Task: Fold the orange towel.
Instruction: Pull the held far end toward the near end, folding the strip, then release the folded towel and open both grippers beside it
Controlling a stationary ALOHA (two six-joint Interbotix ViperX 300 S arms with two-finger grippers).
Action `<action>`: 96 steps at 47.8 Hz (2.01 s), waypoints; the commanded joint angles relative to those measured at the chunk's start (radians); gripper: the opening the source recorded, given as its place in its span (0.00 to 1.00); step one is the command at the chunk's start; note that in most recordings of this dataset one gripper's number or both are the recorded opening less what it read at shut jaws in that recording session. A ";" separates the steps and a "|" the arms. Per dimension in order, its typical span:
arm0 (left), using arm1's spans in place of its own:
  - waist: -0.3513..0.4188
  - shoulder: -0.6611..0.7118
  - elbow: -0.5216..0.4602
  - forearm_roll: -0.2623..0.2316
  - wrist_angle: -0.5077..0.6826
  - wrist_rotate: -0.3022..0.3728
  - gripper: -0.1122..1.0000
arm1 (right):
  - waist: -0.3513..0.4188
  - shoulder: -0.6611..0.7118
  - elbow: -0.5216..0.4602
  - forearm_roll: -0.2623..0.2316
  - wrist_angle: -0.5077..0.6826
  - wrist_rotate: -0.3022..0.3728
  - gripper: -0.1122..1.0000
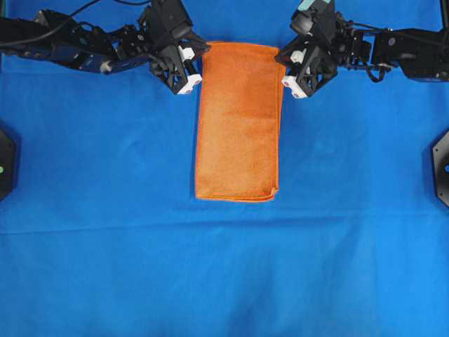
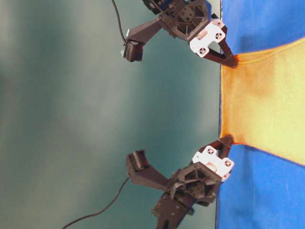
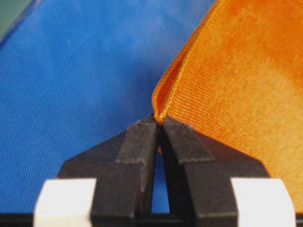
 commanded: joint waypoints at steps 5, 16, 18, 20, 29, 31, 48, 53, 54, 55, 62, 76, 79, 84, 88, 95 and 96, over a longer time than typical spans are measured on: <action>-0.037 -0.123 0.012 0.002 0.052 0.005 0.11 | 0.032 -0.092 -0.005 0.002 0.032 0.008 0.12; -0.091 -0.236 0.029 0.002 0.135 0.008 0.11 | 0.121 -0.189 -0.005 0.002 0.156 0.009 0.12; -0.101 -0.250 0.034 0.002 0.147 0.011 0.11 | 0.143 -0.202 -0.003 0.002 0.176 0.009 0.12; -0.117 -0.261 0.038 0.002 0.158 0.012 0.11 | 0.163 -0.216 -0.002 0.003 0.192 0.012 0.12; -0.210 -0.290 0.067 0.002 0.187 0.012 0.11 | 0.265 -0.249 0.020 0.018 0.236 0.034 0.12; -0.233 -0.291 0.075 0.002 0.195 0.012 0.11 | 0.287 -0.249 0.026 0.023 0.241 0.041 0.12; -0.423 -0.287 0.130 0.000 0.238 -0.008 0.11 | 0.482 -0.241 0.058 0.031 0.252 0.130 0.12; -0.460 -0.265 0.143 -0.002 0.233 -0.009 0.11 | 0.520 -0.213 0.061 0.031 0.242 0.160 0.12; -0.468 -0.261 0.143 -0.002 0.233 -0.009 0.11 | 0.526 -0.204 0.061 0.032 0.241 0.166 0.12; -0.474 -0.256 0.144 -0.002 0.232 -0.011 0.11 | 0.531 -0.196 0.060 0.031 0.241 0.172 0.12; -0.515 -0.216 0.141 -0.003 0.210 -0.049 0.11 | 0.563 -0.135 0.051 0.031 0.227 0.210 0.12; -0.540 -0.173 0.143 -0.002 0.146 -0.075 0.11 | 0.575 -0.109 0.051 0.031 0.204 0.216 0.12; -0.543 -0.173 0.144 -0.002 0.137 -0.075 0.11 | 0.575 -0.110 0.049 0.031 0.201 0.218 0.12; -0.543 -0.173 0.146 -0.002 0.133 -0.075 0.11 | 0.575 -0.109 0.051 0.032 0.184 0.216 0.12; -0.543 -0.173 0.143 -0.002 0.133 -0.075 0.11 | 0.575 -0.109 0.049 0.032 0.161 0.218 0.13; -0.543 -0.175 0.141 -0.002 0.135 -0.075 0.26 | 0.575 -0.109 0.043 0.032 0.138 0.216 0.27; -0.543 -0.175 0.141 -0.002 0.135 -0.074 0.31 | 0.575 -0.109 0.041 0.031 0.138 0.218 0.34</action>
